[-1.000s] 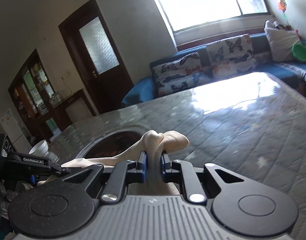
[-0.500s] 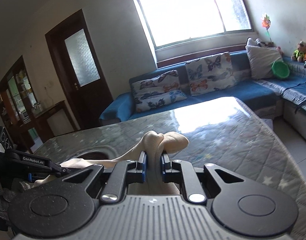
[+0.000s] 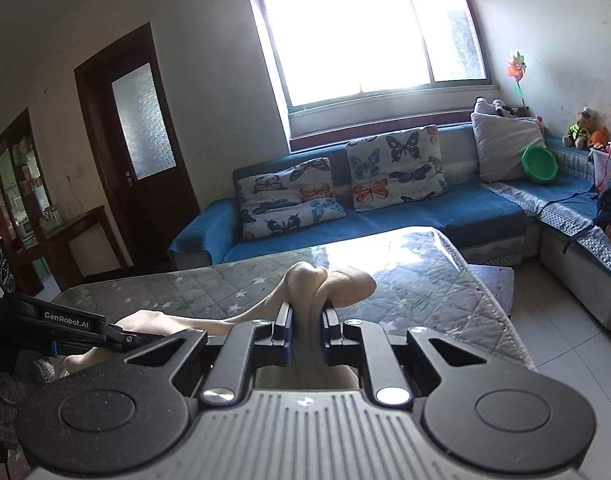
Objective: Fold clothes
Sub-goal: 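Carry the held sweatshirt bundle with both grippers across the table, then lower the sweatshirt bundle onto the table and open both grippers, then press the folded sweatshirt flat with the left gripper tips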
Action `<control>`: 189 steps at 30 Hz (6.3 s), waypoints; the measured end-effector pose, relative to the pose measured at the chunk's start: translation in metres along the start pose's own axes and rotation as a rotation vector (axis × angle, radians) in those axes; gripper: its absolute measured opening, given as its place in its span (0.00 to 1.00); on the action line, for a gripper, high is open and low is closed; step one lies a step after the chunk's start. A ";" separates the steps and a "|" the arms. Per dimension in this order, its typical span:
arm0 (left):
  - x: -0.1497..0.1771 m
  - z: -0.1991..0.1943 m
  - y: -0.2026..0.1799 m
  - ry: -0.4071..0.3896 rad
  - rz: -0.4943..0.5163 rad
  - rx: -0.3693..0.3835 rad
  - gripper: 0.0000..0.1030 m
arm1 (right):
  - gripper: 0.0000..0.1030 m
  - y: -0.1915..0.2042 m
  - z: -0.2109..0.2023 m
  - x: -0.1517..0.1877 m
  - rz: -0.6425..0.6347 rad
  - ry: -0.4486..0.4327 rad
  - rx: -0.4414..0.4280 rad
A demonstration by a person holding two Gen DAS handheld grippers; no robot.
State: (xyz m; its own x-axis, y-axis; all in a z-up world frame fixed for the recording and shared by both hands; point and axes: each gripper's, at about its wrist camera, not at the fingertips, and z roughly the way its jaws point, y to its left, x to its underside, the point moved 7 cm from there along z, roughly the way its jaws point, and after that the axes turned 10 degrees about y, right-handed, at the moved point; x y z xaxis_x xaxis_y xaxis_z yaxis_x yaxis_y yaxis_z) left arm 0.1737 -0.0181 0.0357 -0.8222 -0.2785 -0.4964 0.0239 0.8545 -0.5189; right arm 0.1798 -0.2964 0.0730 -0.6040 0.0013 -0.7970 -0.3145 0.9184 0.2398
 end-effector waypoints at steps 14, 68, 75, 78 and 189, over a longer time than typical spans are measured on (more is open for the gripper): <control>-0.003 0.035 -0.015 0.031 0.062 -0.057 0.17 | 0.12 -0.024 0.013 0.006 0.040 0.014 0.037; 0.012 0.079 0.045 0.137 0.017 -0.187 0.48 | 0.39 -0.076 0.092 0.061 0.086 0.196 0.156; -0.007 0.089 0.047 0.118 0.005 -0.218 0.50 | 0.46 -0.048 0.126 0.063 0.034 0.231 0.114; -0.011 0.096 0.050 0.117 0.020 -0.247 0.50 | 0.47 -0.042 0.136 0.065 0.029 0.241 0.110; -0.007 0.153 -0.011 0.216 0.225 -0.030 0.20 | 0.48 0.092 0.099 0.144 -0.411 0.204 0.149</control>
State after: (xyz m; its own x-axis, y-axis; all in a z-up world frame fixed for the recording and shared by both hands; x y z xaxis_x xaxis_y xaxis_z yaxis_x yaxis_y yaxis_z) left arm 0.2660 -0.0924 -0.0619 -0.9003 0.0157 -0.4350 0.2044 0.8976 -0.3906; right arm 0.1367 -0.1727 -0.0752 -0.5874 -0.4378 -0.6807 -0.4578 0.8733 -0.1666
